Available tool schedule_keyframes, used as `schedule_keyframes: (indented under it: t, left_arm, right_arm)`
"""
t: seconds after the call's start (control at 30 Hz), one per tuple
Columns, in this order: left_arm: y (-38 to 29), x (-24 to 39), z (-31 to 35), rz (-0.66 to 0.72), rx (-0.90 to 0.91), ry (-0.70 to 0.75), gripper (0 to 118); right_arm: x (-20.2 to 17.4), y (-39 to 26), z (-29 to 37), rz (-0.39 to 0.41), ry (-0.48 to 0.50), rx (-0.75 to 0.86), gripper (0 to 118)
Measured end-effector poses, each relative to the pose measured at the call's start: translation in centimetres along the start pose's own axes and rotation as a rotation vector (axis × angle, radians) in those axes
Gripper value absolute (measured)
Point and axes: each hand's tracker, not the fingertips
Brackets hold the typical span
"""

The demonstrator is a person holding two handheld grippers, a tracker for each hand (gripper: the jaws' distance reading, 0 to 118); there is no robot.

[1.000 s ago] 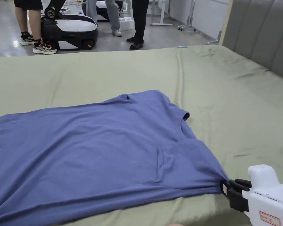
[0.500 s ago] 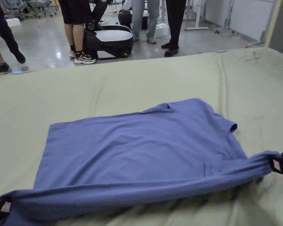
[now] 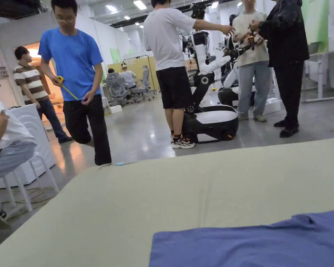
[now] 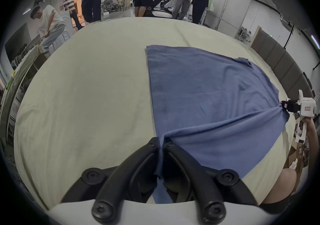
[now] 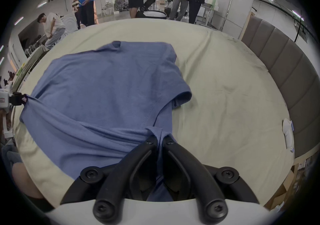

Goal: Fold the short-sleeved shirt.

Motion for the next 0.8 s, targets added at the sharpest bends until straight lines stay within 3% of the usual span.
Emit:
schedule_keyframes:
  t: [0.03, 0.1, 0.13, 0.2, 0.33, 0.37, 0.4, 0.43, 0.47, 0.53, 0.6, 0.8]
  left_arm:
    - [-0.1, -0.2, -0.2, 0.001, -0.001, 0.015, 19]
    - [-0.3, -1.3, 0.8, 0.02, 0.037, 0.094, 86]
    - [-0.7, -1.6, 1.7, 0.044, 0.063, 0.09, 113]
    - [-1.5, -2.9, 5.4, 0.087, 0.178, 0.028, 118]
    - [-5.2, -1.7, 14.3, 0.085, 0.358, 0.032, 118]
    - [-6.7, -1.2, 16.4, 0.066, 0.396, 0.04, 109]
    - [-8.2, -0.3, 18.1, 0.044, 0.423, 0.042, 87]
    - [-9.6, 0.4, 19.3, 0.034, 0.45, 0.039, 45]
    - [-11.3, 1.2, 20.3, 0.006, 0.457, 0.036, 0]
    - [-14.5, 2.1, 20.8, 0.031, 0.476, 0.081, 0]
    - [-16.5, 2.7, 20.3, 0.023, 0.418, -0.037, 0]
    - [-17.5, 4.1, 15.6, 0.021, 0.393, 0.021, 0]
  right_arm:
    - [0.9, -0.2, -0.9, -0.031, -0.003, 0.008, 15]
    - [1.8, -0.5, -0.2, -0.103, -0.125, 0.101, 93]
    - [2.4, -0.7, 0.6, -0.131, -0.173, 0.147, 117]
    - [4.5, -1.1, 3.1, -0.151, -0.187, 0.272, 117]
    - [4.7, -4.2, 9.9, -0.121, -0.13, 0.392, 115]
    - [4.4, -5.5, 11.6, -0.096, -0.097, 0.412, 105]
    - [4.0, -7.0, 13.3, -0.074, -0.064, 0.448, 81]
    - [3.3, -8.1, 14.8, -0.058, -0.041, 0.485, 37]
    - [2.6, -9.5, 15.9, -0.02, -0.041, 0.507, 4]
    - [0.9, -11.8, 17.5, 0.038, -0.103, 0.522, 4]
    - [-1.8, -13.4, 19.3, 0.075, -0.029, 0.525, 4]
    - [-4.4, -15.0, 19.4, 0.045, 0.013, 0.506, 4]
